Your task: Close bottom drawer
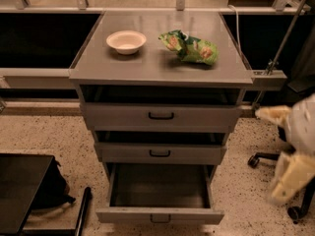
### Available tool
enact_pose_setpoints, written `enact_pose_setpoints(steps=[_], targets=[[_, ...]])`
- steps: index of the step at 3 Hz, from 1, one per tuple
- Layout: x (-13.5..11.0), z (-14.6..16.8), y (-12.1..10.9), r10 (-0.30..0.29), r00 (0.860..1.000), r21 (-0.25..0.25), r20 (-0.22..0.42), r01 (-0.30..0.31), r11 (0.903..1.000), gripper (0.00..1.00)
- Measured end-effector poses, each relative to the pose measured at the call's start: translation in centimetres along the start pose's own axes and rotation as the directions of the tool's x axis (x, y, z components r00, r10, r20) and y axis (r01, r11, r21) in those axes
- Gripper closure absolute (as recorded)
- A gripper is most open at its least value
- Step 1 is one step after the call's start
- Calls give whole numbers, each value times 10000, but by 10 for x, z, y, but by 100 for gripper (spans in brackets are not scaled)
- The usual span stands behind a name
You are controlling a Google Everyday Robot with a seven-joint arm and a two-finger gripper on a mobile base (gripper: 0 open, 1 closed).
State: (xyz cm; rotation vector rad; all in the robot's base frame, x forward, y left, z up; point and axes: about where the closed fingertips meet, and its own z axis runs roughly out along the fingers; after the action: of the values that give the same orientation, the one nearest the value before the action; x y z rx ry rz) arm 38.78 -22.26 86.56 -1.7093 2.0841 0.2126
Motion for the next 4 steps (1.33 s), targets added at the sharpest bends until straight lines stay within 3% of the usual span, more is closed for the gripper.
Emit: enact_pose_setpoints(steps=[1,2,3,4], targets=[[43,70,49,810,9800,-1072,1819,-621,9923,0],[82,131,93,1222,9423,-1831,3115,-667,9808,0],[116,185,126,1453,9289,-2308,3407,-672,9707,0],[140,241,156,1414,9539,-2559,2646,-720,9640,0]])
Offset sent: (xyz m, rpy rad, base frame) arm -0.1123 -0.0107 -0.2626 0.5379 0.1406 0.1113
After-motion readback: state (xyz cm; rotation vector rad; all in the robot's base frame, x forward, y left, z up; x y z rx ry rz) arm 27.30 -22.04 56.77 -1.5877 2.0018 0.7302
